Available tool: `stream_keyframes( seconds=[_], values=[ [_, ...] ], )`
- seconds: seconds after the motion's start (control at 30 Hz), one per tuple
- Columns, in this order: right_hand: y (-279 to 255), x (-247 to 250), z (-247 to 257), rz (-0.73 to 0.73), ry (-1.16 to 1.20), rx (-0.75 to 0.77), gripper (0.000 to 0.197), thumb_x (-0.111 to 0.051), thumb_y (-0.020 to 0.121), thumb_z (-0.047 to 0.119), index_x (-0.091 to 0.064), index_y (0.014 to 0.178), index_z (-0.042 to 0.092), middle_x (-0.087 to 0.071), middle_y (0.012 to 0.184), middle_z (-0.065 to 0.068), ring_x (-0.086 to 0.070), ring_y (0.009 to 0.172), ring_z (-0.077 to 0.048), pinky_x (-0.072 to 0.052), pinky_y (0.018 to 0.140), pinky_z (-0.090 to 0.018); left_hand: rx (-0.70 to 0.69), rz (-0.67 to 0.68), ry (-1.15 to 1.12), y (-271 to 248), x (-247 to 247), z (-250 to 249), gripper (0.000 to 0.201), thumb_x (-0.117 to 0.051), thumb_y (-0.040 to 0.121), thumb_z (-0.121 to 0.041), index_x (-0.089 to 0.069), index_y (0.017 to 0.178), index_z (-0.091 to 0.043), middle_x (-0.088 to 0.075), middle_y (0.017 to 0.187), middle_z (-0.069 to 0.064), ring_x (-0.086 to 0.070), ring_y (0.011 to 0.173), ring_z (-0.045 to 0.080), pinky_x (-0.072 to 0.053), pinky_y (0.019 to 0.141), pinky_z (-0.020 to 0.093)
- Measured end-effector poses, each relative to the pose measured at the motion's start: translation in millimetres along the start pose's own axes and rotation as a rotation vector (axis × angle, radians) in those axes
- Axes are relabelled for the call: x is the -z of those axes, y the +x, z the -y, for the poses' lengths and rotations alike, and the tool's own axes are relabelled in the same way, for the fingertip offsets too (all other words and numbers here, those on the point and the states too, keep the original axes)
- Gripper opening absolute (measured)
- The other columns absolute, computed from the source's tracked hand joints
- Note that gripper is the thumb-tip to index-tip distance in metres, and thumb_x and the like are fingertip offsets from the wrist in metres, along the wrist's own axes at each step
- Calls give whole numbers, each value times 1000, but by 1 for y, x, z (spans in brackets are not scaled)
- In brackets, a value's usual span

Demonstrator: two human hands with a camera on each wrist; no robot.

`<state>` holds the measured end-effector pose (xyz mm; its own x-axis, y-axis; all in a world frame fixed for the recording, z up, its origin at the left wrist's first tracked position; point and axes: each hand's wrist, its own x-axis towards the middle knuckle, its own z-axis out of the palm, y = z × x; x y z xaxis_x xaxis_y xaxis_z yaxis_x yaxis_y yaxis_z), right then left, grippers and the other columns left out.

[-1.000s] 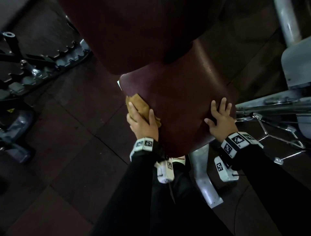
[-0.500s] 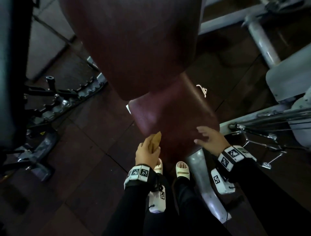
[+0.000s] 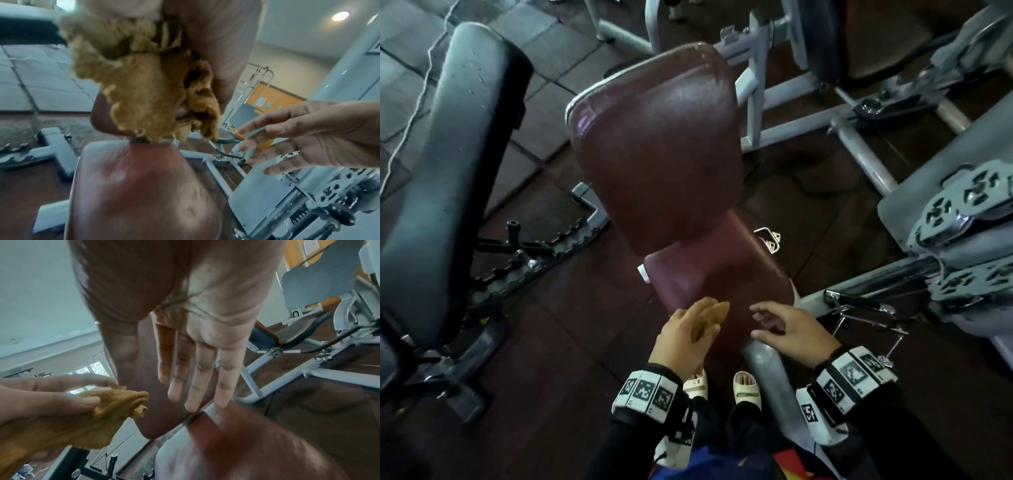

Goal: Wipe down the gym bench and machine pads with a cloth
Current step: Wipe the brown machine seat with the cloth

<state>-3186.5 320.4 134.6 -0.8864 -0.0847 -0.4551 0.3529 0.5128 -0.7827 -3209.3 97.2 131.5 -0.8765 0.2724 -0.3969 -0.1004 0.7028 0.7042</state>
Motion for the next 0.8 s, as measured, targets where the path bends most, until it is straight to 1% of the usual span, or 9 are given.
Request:
stream_keyframes(
  seconds=[0.03, 0.07, 0.17, 0.27, 0.37, 0.43, 0.53, 0.67, 0.8],
  values=[
    [-3, 3, 3, -10, -8, 6, 44, -76, 78, 19, -60, 118, 22, -66, 104, 4, -63, 98, -10, -50, 91, -26, -10, -3, 2, -2, 3, -4, 38, -59, 85, -43, -46, 118, -59, -54, 100, -14, -60, 72, 13, -52, 86, 35],
    [-6, 6, 6, -15, -19, 10, 43, -76, 78, 19, -60, 118, 22, -66, 103, 5, -63, 97, -9, -50, 91, -25, -19, -11, 8, -4, 6, -7, 38, -60, 85, -43, -47, 116, -60, -54, 100, -14, -60, 73, 13, -52, 87, 35],
    [-13, 16, 11, -16, -32, 15, 42, -76, 78, 20, -61, 117, 22, -66, 102, 6, -62, 95, -7, -49, 87, -19, -20, -39, 12, -9, 13, -13, 40, -64, 82, -41, -48, 115, -57, -57, 106, -13, -60, 94, 10, -47, 93, 32],
    [-18, 25, 14, -32, -41, 19, 40, -76, 78, 20, -61, 114, 23, -66, 100, 7, -62, 91, -5, -43, 78, -6, -1, -37, 10, -9, 18, -19, 39, -67, 80, -39, -53, 113, -55, -56, 99, -15, -59, 95, 10, -45, 93, 27],
    [-23, 33, 16, -32, -47, 26, 39, -76, 78, 19, -62, 114, 23, -66, 100, 6, -62, 92, -3, -42, 77, -2, 14, -37, 21, -9, 20, -24, 38, -69, 79, -39, -56, 112, -52, -56, 96, -13, -56, 94, 9, -44, 90, 25],
    [-25, 38, 17, -27, -54, 33, 39, -76, 78, 19, -61, 114, 23, -66, 100, 6, -62, 93, -4, -41, 77, -1, 22, -31, 31, -9, 20, -26, 37, -70, 77, -39, -58, 111, -48, -58, 98, -10, -58, 94, 9, -46, 90, 26],
    [-25, 44, 19, -10, -65, 47, 38, -75, 78, 19, -61, 114, 24, -66, 100, 7, -62, 93, -4, -42, 79, -2, 21, -34, 38, -8, 20, -28, 36, -71, 77, -40, -59, 110, -46, -61, 101, -8, -58, 94, 8, -45, 88, 21],
    [-20, 49, 20, 27, -74, 72, 38, -75, 79, 19, -61, 113, 24, -65, 100, 8, -60, 92, 1, -42, 78, -2, 38, -61, 33, -9, 17, -28, 38, -70, 78, -40, -58, 113, -45, -62, 104, -7, -58, 97, 8, -43, 89, 21],
    [-10, 52, 24, 104, -104, 93, 37, -75, 79, 21, -61, 113, 27, -65, 103, 9, -61, 95, -2, -44, 82, -9, 70, -99, 33, -12, 16, -27, 39, -69, 78, -41, -57, 116, -44, -61, 102, -7, -58, 98, 10, -41, 87, 18]
  ],
)
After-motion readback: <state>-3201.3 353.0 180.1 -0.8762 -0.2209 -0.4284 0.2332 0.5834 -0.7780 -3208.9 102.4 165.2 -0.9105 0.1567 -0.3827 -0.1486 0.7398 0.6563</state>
